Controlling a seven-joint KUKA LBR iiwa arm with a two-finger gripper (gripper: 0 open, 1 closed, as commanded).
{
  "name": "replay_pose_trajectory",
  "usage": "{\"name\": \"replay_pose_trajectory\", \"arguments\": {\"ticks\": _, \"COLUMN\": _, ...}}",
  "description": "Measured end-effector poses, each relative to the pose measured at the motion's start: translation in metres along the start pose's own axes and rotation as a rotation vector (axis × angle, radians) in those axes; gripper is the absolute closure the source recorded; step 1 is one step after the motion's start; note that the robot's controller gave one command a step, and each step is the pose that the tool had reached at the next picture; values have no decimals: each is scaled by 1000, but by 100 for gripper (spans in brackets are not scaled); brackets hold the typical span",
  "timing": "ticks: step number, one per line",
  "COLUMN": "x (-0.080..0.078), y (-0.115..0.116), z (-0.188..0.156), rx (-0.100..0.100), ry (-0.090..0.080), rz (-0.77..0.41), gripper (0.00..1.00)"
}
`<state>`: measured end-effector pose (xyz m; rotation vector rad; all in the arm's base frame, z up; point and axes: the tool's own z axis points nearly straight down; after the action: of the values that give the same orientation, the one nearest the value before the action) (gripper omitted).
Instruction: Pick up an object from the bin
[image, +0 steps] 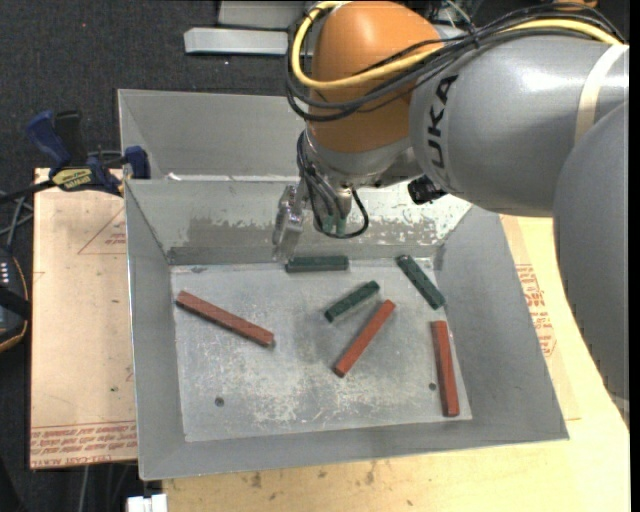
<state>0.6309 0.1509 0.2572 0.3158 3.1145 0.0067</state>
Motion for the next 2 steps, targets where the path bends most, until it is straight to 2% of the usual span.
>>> {"name": "replay_pose_trajectory", "arguments": {"ticks": 1, "x": 1, "y": -1, "z": 5, "rx": 4, "ry": 8, "rz": 0, "gripper": 0}}
{"name": "replay_pose_trajectory", "arguments": {"ticks": 2, "x": 2, "y": -1, "z": 5, "rx": 4, "ry": 8, "rz": 0, "gripper": 0}}
